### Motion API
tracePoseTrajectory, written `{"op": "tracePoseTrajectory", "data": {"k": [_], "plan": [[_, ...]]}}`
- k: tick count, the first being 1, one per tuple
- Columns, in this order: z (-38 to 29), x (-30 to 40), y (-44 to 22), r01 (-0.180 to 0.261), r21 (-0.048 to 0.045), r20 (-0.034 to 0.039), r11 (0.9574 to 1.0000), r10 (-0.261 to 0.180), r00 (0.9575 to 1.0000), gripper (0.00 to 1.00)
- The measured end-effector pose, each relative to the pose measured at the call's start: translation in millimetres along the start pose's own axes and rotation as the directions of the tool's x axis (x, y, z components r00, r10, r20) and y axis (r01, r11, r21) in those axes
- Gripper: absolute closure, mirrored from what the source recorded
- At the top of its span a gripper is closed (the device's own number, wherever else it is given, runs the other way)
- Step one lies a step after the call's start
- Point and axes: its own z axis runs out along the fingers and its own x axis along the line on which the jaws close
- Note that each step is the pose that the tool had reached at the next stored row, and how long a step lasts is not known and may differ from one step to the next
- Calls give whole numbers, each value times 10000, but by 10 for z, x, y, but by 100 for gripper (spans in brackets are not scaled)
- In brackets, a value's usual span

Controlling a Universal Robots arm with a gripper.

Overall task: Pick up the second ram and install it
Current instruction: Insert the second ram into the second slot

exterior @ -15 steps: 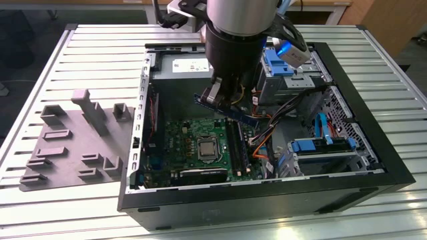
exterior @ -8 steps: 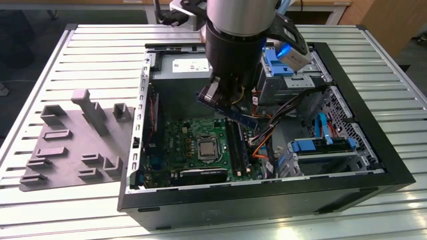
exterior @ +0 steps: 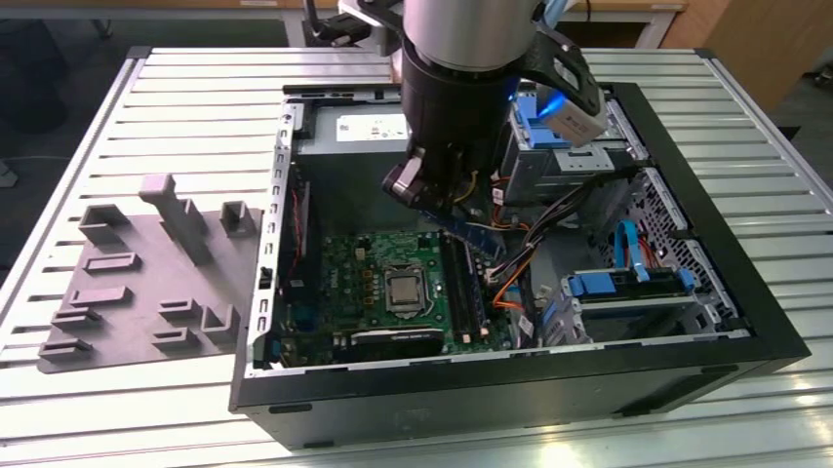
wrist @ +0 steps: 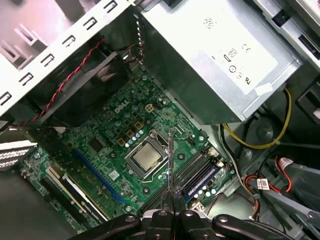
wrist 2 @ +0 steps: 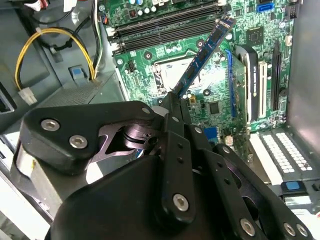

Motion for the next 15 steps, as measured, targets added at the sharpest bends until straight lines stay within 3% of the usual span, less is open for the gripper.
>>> {"op": "tracePoseTrajectory", "data": {"k": [15], "plan": [[1, 0, 0, -692, 37, 40, 9976, 692, 9976, 88]]}}
